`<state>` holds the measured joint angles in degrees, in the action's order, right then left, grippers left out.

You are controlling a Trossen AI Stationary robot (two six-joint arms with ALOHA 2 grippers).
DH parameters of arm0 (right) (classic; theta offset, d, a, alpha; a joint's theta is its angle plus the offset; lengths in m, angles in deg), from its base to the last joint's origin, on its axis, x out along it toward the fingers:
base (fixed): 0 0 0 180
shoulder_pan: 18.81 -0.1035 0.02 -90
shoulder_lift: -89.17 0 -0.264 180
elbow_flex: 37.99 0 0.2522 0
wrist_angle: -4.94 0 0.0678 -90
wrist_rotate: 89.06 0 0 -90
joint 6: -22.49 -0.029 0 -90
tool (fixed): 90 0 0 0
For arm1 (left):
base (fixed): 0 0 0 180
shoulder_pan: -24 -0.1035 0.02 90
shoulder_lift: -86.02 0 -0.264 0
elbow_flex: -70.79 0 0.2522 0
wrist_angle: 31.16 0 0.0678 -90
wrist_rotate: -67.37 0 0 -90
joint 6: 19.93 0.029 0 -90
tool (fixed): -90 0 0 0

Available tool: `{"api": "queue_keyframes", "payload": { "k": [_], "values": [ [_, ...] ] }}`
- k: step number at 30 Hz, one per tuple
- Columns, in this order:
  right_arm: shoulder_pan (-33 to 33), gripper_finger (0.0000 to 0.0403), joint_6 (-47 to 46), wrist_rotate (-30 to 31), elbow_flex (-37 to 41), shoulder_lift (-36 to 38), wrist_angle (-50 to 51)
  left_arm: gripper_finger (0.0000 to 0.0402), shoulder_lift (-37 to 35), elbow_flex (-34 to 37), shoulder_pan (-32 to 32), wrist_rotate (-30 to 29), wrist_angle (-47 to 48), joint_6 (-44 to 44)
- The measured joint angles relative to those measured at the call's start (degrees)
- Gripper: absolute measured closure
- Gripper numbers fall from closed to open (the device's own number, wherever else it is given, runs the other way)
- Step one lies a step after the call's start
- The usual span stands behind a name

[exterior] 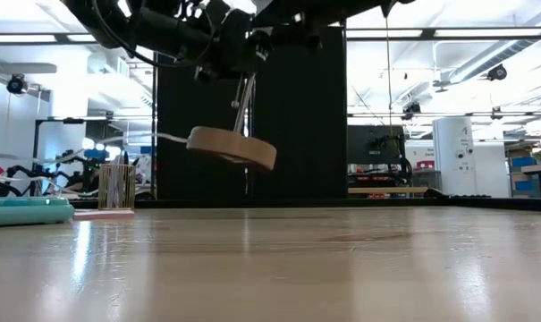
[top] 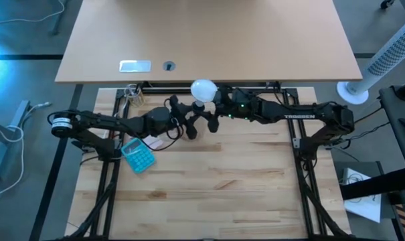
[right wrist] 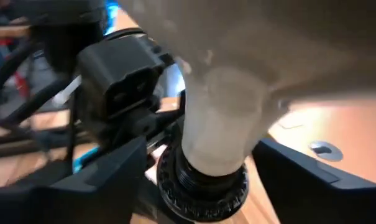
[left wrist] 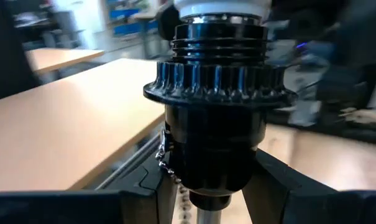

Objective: Screw lightbulb
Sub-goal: Insert the lightbulb into the lamp

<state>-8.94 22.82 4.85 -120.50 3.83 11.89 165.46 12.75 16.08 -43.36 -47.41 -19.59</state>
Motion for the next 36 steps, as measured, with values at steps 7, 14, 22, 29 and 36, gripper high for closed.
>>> {"api": "queue_keyframes", "payload": {
  "k": [7,14,22,29,36],
  "values": [
    [0.0,0.0058,4.4,-10.9,0.1,4.5,4.1,0.0265,-0.5,1.7,1.8,12.1,-7.4,-0.2],
    [0.0,0.0065,7.7,-29.9,0.2,6.5,2.4,0.0265,-0.2,4.8,4.0,22.7,-17.2,-1.5],
    [-0.7,0.0086,7.2,-33.3,0.2,3.9,-2.6,0.0265,3.0,3.8,8.0,22.6,-18.3,-2.6],
    [-0.8,0.0097,6.3,-48.0,0.2,3.0,-6.1,0.0265,3.4,4.0,11.3,22.8,-21.8,-3.2],
    [-0.8,0.0111,3.5,-49.8,0.2,3.0,-10.9,0.0265,3.4,4.1,12.0,22.8,-22.5,-2.9]
  ]
}}
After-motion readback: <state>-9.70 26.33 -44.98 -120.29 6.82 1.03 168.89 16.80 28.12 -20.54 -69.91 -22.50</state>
